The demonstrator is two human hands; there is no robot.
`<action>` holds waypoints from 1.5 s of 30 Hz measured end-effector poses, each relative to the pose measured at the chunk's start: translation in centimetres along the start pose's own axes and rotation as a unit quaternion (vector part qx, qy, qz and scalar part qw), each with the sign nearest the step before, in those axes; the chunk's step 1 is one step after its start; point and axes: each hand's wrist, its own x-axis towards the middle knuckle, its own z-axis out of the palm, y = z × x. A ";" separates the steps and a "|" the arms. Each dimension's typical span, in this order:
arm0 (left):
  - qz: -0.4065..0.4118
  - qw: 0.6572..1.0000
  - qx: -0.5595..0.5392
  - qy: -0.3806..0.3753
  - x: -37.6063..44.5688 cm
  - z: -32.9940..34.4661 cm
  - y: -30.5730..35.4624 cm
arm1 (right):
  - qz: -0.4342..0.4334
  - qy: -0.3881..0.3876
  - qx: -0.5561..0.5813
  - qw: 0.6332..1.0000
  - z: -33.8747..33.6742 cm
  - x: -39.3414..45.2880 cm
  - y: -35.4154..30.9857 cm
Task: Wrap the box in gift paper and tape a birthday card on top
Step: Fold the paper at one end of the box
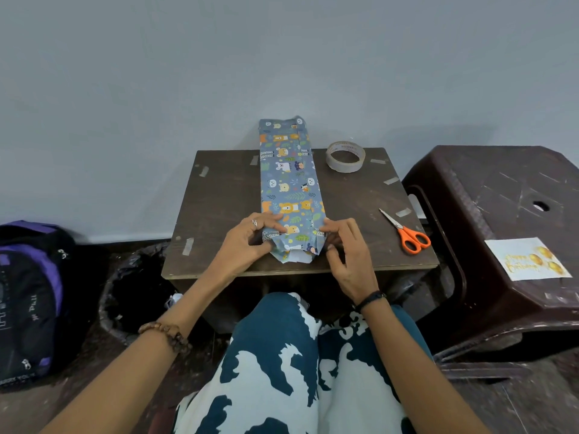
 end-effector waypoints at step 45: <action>0.102 0.945 0.286 0.125 -0.5 2.9 0.9 | 0.075 0.072 -0.076 0.992 1.7 0.5 0.4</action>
